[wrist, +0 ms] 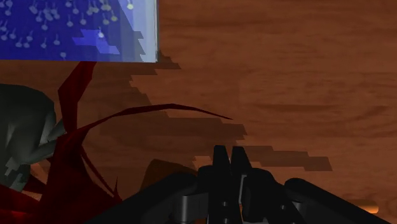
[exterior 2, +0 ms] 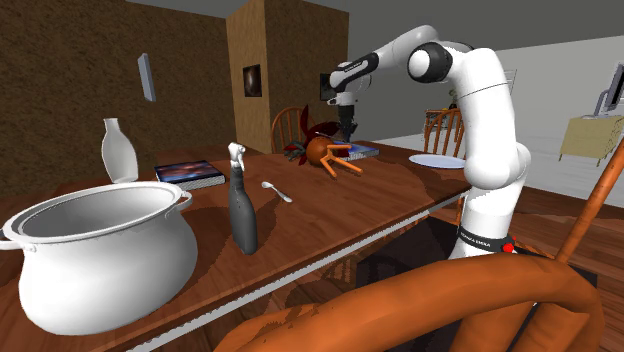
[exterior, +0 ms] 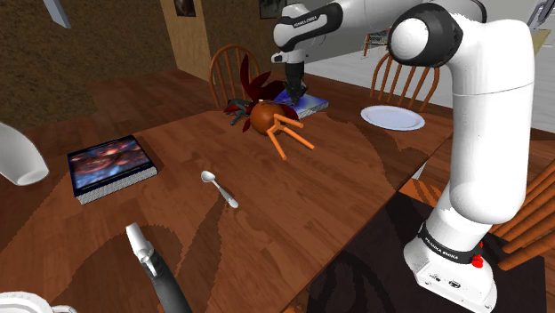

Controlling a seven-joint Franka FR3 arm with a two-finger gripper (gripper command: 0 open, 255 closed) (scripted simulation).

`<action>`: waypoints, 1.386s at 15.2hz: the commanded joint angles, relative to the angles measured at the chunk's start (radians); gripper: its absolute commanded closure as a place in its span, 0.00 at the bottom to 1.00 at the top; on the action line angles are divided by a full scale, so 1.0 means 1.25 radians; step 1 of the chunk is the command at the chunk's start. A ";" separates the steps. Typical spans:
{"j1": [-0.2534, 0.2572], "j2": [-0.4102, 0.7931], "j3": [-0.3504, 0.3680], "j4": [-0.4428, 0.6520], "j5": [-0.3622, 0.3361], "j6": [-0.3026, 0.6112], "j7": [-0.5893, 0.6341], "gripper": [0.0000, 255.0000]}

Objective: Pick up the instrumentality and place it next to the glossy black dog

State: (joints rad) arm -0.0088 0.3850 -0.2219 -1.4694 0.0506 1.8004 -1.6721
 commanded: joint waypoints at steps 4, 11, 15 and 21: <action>0.000 0.009 0.001 -0.041 0.002 0.050 -0.001 1.00; 0.000 0.027 0.003 -0.091 0.007 0.118 -0.003 1.00; 0.000 0.040 0.005 -0.115 0.010 0.155 -0.004 1.00; -0.001 0.060 0.007 -0.140 0.015 0.200 -0.006 1.00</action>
State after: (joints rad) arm -0.0102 0.4569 -0.2132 -1.6425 0.0680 2.0437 -1.6793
